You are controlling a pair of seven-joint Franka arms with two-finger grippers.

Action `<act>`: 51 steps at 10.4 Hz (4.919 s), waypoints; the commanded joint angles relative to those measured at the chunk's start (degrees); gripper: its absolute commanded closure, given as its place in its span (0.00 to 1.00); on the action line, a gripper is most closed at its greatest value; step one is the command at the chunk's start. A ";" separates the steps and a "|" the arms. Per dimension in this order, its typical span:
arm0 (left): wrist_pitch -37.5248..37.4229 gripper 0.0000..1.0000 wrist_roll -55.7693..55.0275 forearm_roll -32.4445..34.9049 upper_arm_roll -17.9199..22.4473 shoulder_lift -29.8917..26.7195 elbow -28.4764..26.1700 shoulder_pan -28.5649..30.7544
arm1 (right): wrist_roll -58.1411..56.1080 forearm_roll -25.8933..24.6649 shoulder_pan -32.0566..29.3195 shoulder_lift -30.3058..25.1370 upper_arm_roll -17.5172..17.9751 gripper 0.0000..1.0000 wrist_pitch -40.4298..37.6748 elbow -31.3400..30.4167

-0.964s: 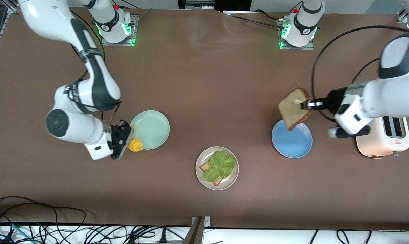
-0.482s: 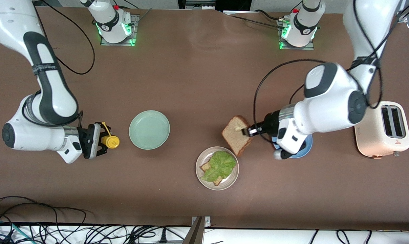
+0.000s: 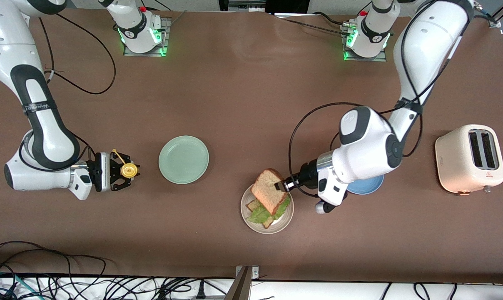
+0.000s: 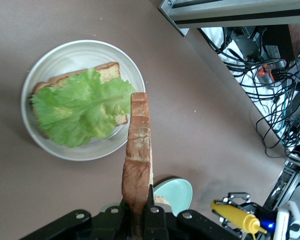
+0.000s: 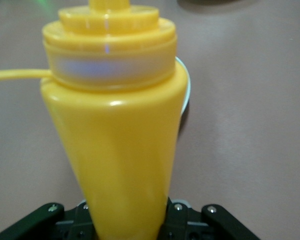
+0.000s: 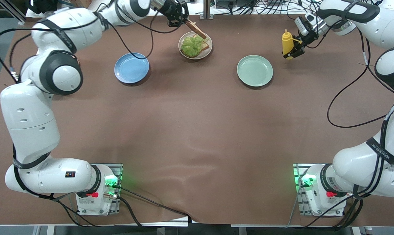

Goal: Make sandwich on beige plate with both arms

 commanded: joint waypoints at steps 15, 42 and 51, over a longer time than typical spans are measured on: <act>10.85 0.26 3.15 -1.16 4.75 6.99 1.61 -5.70 | -8.08 4.61 -10.65 9.66 6.60 0.00 -4.18 1.43; -46.68 0.06 18.06 17.55 10.99 -20.34 7.41 9.94 | 81.61 -20.62 15.96 -43.14 -17.91 0.00 -3.57 -14.81; -52.87 0.00 32.50 22.40 11.69 -23.52 6.18 11.43 | 92.46 -23.61 28.90 -44.94 -25.30 0.00 -11.28 -10.04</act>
